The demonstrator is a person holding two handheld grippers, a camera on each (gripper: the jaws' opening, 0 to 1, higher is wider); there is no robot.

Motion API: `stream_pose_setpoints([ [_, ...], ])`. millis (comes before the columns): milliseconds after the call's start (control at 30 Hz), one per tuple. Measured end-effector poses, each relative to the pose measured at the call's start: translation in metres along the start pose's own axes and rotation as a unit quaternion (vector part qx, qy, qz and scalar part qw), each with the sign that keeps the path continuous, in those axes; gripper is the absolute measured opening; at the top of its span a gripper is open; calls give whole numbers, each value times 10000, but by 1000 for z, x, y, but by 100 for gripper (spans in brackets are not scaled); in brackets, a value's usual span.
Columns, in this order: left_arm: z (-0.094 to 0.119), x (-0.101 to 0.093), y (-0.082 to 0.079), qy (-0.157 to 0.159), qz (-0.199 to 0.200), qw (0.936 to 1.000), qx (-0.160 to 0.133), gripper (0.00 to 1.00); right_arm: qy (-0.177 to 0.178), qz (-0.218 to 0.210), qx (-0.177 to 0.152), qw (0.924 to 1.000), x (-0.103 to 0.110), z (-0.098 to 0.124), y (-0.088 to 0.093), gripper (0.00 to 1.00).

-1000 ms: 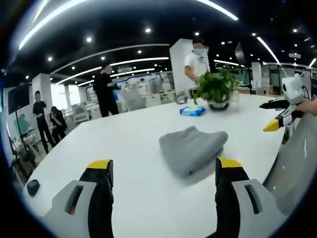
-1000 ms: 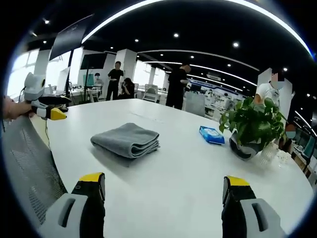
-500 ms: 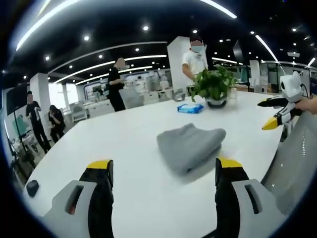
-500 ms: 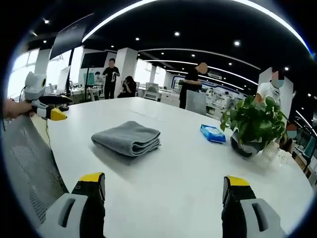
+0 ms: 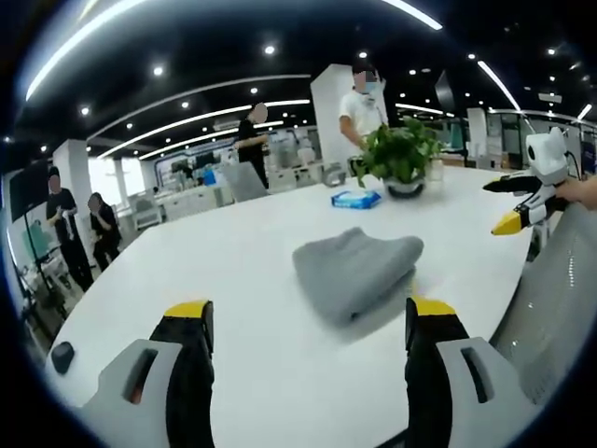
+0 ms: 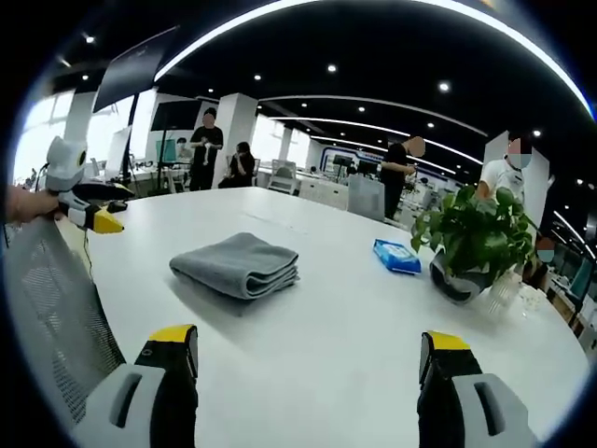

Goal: Open the folded towel by lifting each exposed corner and separating the folded layers until the towel lies flat within the target outline without major curled edges

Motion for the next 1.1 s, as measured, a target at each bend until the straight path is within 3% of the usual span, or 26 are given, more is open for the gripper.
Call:
stream_pose_setpoints([
  [600, -1, -3, 1, 38, -74, 9999, 136, 82, 66, -157, -51, 9998, -2, 2, -2, 100],
  [800, 1, 0, -8, -10, 3, 9999, -118, 81, 124, -251, -131, 9995, -3, 4, -6, 100],
  [900, 3, 0, -13, 34, 4, 10000, -79, 81, -116, -378, -68, 9992, -1, 2, -9, 100],
  [933, 3, 0, -16, 45, -31, 10000, -27, 81, -353, -226, -8, 9991, 1, 0, -11, 100],
  [1000, 3, 1, -23, 91, -21, 10000, -24, 81, -419, 13, -6, 9991, -2, -2, -20, 100],
  [1067, -1, 2, -31, 163, 10, 9998, -130, 81, -395, -220, -222, 9987, -7, -5, -31, 100],
  [1100, -4, 3, -35, 222, 43, 9996, -143, 83, -389, -556, -387, 9969, -11, -7, -41, 100],
])
Point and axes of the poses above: the point that each gripper's makers call its tool centre point, and the gripper's own axes: z roughly backward along the fingers, x roughly to its left, y roughly out of its underside, the point moved 10 cm from there along z, roughly backward along the fingers, and after that the axes turned 7 degrees about -x, right-handed, at the moved point
